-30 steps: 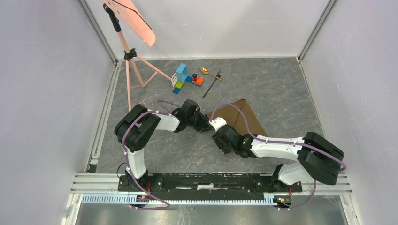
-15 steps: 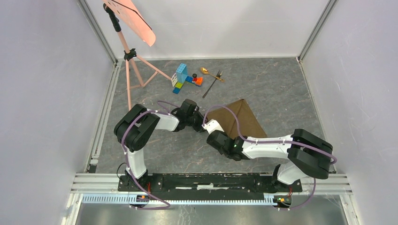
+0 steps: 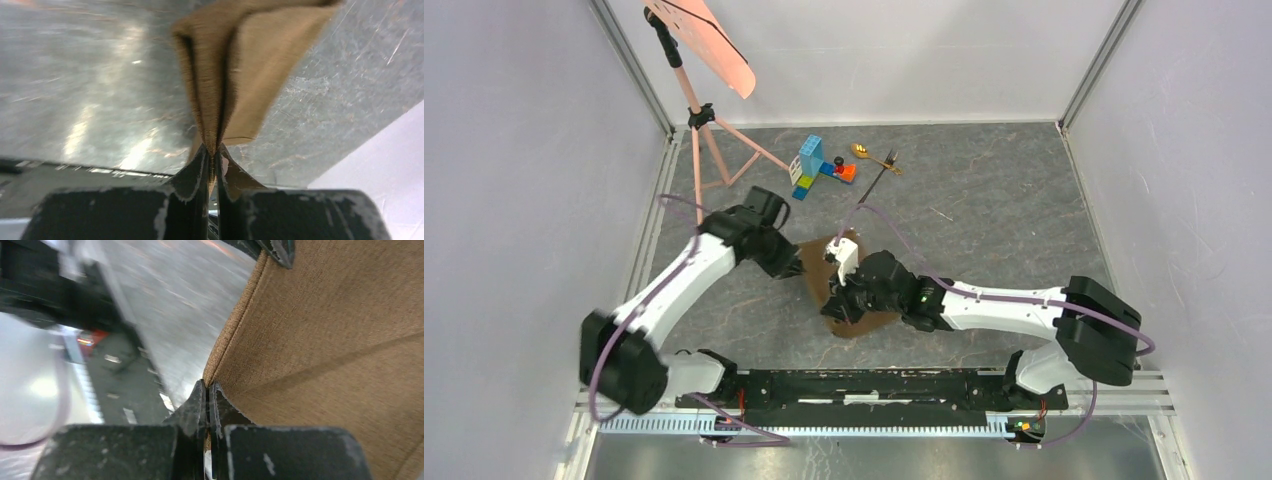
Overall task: Fold the napkin into a case and place the utensils inside
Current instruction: Turn over the upper triangle folded napkin at the center of the board.
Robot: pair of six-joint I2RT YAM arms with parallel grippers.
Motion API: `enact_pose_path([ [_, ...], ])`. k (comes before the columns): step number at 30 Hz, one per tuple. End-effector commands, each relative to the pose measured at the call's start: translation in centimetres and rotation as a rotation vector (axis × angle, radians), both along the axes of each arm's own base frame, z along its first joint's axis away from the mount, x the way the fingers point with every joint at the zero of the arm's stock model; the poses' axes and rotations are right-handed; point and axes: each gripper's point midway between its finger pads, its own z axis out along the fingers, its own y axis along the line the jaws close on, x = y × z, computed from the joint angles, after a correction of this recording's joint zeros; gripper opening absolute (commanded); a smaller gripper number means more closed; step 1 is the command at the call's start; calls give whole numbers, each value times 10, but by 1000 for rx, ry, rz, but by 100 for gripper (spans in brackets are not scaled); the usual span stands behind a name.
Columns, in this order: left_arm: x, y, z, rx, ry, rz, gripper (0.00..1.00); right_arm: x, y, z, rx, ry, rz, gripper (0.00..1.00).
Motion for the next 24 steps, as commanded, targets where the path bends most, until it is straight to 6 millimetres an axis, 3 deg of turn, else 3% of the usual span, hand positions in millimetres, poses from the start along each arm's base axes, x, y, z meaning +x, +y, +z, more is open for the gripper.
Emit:
enact_pose_path([
  [1, -24, 95, 76, 323, -171, 116, 2, -79, 60, 87, 432, 264, 395, 0],
  [2, -22, 100, 94, 325, -230, 132, 2, -85, 65, 102, 502, 295, 429, 0],
  [4, -14, 103, 118, 323, -314, 154, 2, -91, 66, 111, 575, 359, 456, 0],
  [6, 4, 98, 118, 336, -343, 126, 2, -89, 59, 103, 622, 442, 449, 0],
  [8, 23, 80, 104, 327, -316, 74, 2, -83, 46, 89, 665, 535, 412, 0],
  [15, 97, -9, 19, 430, -200, -294, 2, -62, -12, 20, 699, 707, 246, 0],
  [17, 109, -37, -5, 452, -171, -403, 2, -57, -29, 10, 712, 724, 207, 0],
  [19, 119, -65, -17, 435, -196, -469, 2, -53, -44, -8, 677, 734, 154, 0],
  [21, 121, -92, -30, 376, -201, -517, 2, -51, -59, -27, 629, 744, 106, 0],
  [24, 120, -123, -48, 264, -191, -563, 2, -48, -80, -38, 596, 749, 50, 0],
])
